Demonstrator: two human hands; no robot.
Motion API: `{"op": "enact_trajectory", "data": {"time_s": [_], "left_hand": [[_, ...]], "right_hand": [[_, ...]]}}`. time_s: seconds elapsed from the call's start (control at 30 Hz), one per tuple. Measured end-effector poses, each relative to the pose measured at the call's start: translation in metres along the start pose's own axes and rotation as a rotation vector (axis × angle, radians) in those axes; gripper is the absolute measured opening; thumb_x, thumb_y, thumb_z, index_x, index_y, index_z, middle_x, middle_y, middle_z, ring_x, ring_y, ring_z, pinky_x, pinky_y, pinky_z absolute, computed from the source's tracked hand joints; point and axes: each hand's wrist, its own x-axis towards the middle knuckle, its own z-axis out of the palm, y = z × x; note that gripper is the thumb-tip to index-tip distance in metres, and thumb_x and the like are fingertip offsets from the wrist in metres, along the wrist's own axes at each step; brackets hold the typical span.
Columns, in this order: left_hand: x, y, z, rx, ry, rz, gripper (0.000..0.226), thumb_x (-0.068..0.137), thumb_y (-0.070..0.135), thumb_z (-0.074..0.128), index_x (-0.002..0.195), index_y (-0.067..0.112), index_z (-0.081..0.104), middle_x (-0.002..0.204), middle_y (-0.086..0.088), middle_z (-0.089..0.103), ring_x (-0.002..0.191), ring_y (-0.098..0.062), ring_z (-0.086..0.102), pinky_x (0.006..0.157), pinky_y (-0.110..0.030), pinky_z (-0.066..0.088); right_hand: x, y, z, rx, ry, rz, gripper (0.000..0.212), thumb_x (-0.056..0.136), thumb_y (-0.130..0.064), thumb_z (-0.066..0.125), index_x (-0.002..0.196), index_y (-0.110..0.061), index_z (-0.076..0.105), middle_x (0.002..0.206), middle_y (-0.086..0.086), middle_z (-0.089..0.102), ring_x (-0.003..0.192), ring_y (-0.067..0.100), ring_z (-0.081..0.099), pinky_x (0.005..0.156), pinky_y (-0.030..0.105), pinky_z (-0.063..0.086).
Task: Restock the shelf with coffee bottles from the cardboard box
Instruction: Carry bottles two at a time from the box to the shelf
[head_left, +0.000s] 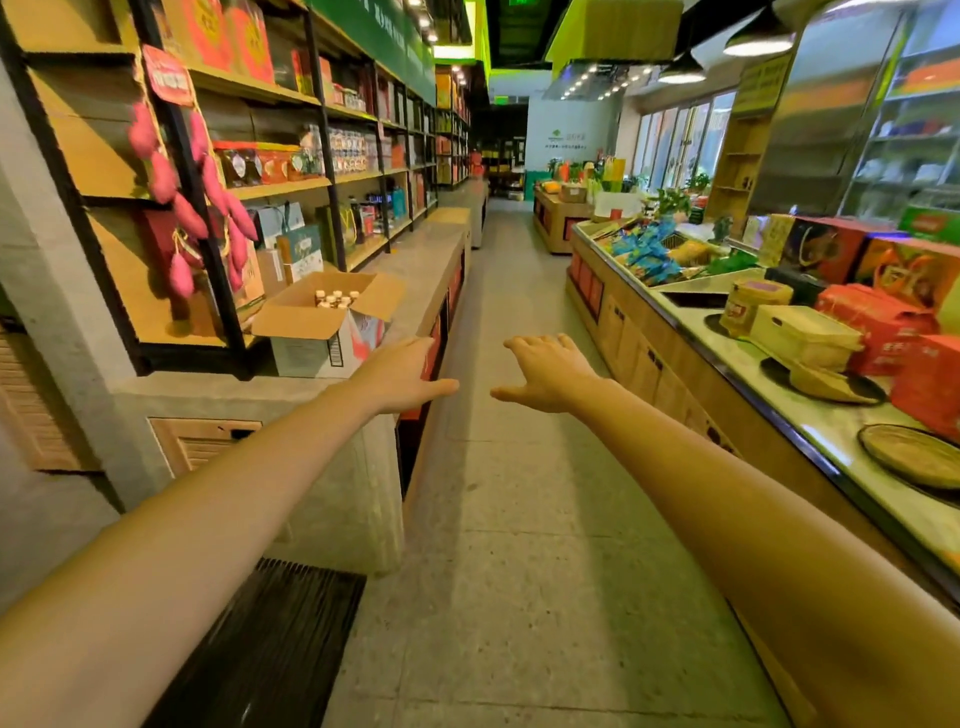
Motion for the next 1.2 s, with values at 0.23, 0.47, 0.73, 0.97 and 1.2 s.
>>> {"op": "enact_trajectory", "data": {"time_s": [0.23, 0.47, 0.73, 0.97, 1.2], "left_hand": [[0.132, -0.047, 0.025, 0.037, -0.016, -0.030, 0.082, 0.086, 0.055, 0.054, 0.146, 0.007, 0.025, 0.151, -0.013, 0.031, 0.138, -0.028, 0.032, 0.109, -0.041, 0.031], [0.297, -0.106, 0.050, -0.007, 0.014, -0.116, 0.081, 0.084, 0.056, 0.056, 0.142, 0.005, 0.032, 0.143, -0.016, 0.041, 0.129, -0.032, 0.041, 0.103, -0.041, 0.036], [0.451, -0.177, 0.056, -0.015, 0.094, -0.235, 0.068, 0.083, 0.047, 0.061, 0.135, 0.008, 0.040, 0.130, -0.015, 0.052, 0.114, -0.030, 0.050, 0.087, -0.036, 0.040], [0.549, -0.255, 0.066, 0.026, 0.134, -0.340, 0.069, 0.081, 0.050, 0.063, 0.135, 0.012, 0.041, 0.131, -0.014, 0.052, 0.118, -0.034, 0.050, 0.092, -0.040, 0.041], [0.657, -0.364, 0.080, -0.010, 0.218, -0.366, 0.062, 0.079, 0.059, 0.059, 0.128, 0.023, 0.048, 0.126, -0.002, 0.056, 0.115, -0.024, 0.052, 0.094, -0.044, 0.044]], "right_hand": [[0.143, 0.031, 0.037, 0.013, 0.021, -0.026, 0.080, 0.084, -0.062, 0.050, 0.145, -0.014, 0.028, 0.150, 0.007, 0.036, 0.137, 0.027, 0.035, 0.113, 0.048, 0.024], [0.317, 0.078, 0.065, 0.006, 0.039, -0.141, 0.077, 0.086, -0.060, 0.049, 0.143, -0.011, 0.030, 0.150, 0.008, 0.034, 0.137, 0.028, 0.034, 0.113, 0.048, 0.024], [0.512, 0.112, 0.090, 0.050, 0.039, -0.294, 0.080, 0.086, -0.060, 0.049, 0.146, -0.014, 0.024, 0.153, 0.008, 0.030, 0.138, 0.028, 0.031, 0.113, 0.049, 0.020], [0.651, 0.098, 0.121, 0.070, 0.037, -0.427, 0.077, 0.086, -0.059, 0.050, 0.145, -0.014, 0.027, 0.151, 0.008, 0.033, 0.137, 0.028, 0.033, 0.111, 0.047, 0.023], [0.811, 0.070, 0.152, 0.070, 0.045, -0.498, 0.076, 0.086, -0.057, 0.051, 0.144, -0.014, 0.029, 0.149, 0.008, 0.035, 0.135, 0.028, 0.035, 0.110, 0.044, 0.025]]}}
